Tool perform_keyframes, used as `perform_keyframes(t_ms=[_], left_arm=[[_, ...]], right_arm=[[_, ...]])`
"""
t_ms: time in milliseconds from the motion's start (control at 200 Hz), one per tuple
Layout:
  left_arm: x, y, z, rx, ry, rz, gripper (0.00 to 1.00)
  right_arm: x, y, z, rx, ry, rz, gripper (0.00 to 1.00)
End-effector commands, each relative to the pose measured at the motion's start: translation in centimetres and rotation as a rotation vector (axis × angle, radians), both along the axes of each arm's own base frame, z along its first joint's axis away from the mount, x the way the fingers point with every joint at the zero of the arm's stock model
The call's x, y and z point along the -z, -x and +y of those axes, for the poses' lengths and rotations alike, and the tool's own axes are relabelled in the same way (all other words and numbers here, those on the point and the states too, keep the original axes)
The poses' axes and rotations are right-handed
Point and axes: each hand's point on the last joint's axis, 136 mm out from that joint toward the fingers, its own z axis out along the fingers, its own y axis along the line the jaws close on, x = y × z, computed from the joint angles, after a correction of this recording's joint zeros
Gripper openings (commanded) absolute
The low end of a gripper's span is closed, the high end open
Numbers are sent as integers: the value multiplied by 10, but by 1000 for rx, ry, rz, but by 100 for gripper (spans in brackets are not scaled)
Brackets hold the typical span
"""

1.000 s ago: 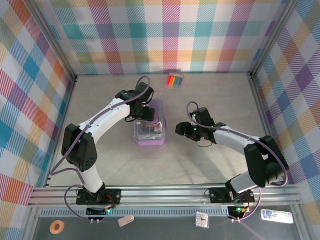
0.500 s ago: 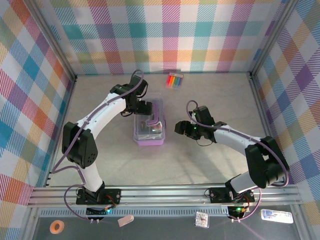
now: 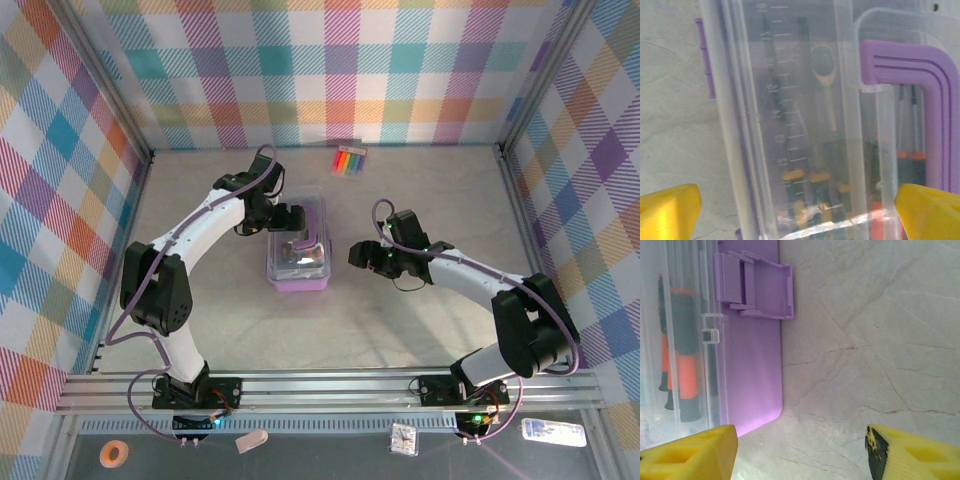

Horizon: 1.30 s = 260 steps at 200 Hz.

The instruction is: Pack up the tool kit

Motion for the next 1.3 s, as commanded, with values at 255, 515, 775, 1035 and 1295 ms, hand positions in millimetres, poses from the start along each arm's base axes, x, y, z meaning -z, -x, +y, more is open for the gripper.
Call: perform_keyframes(t_ms=[255,515,775,1035,1295], left_arm=[[12,14,-14,45,55,85,100],[54,28,24,-43,-134,156,83],[73,50,34,-59,-70,190,68],[76,67,44,-129,56,180,65],[78,77,56,-174,103,189,64]], right_arm=[[-4,-3,10,-39,-28,-3,69],[-4,-7,14,-48,-38,-11,69],[-12,-28,49,-123,-264,-15,73],[-21,-66,70,-141,-494,12,77],[-13,-92,75,-107,-597,52,80]])
